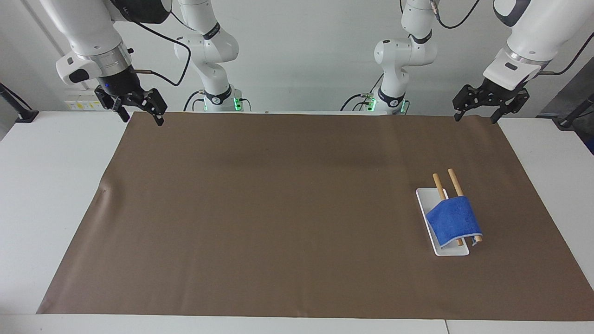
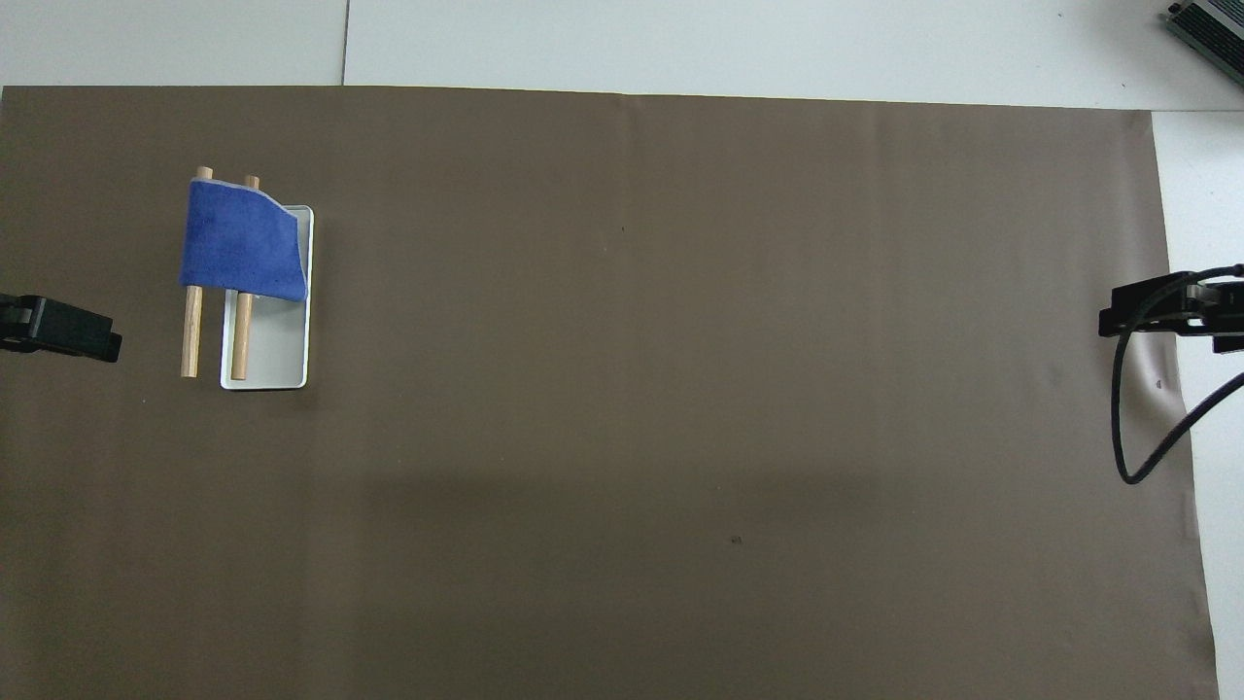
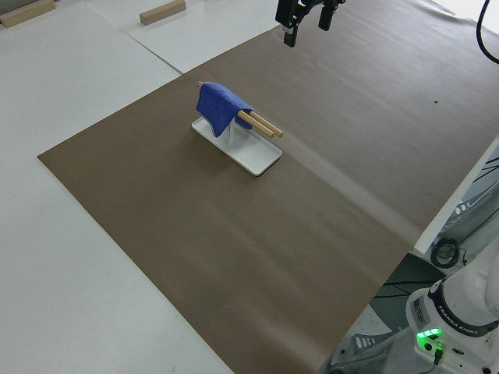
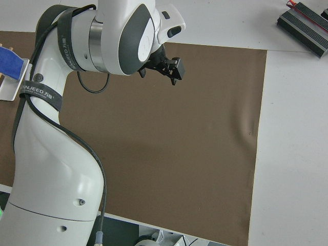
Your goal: Right arm passes towel to left arm to hang
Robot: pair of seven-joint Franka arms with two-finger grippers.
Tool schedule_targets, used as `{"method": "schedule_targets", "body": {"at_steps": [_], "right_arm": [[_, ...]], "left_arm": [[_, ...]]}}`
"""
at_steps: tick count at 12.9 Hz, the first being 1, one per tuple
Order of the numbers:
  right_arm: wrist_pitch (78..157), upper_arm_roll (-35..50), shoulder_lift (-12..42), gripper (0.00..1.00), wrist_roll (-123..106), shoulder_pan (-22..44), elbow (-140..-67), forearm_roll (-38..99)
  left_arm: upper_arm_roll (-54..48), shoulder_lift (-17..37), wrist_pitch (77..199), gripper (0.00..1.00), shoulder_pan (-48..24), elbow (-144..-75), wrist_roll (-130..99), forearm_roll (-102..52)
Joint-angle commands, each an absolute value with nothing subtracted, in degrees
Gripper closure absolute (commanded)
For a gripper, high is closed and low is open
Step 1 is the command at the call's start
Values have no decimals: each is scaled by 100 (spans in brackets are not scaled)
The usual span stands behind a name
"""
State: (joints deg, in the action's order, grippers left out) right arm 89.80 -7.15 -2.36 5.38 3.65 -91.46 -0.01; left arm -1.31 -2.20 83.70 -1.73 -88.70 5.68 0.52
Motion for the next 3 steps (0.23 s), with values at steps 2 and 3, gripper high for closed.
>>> {"method": "schedule_targets", "body": {"at_steps": [2, 3], "right_arm": [[8982, -694, -264, 0, 536, 325, -9193, 0], [8974, -694, -272, 0, 527, 325, -9193, 0]], "left_arm": [[-202, -263, 8262, 0, -123, -8789, 143, 26], [-220, -281, 8270, 0, -149, -8806, -51, 26]]}}
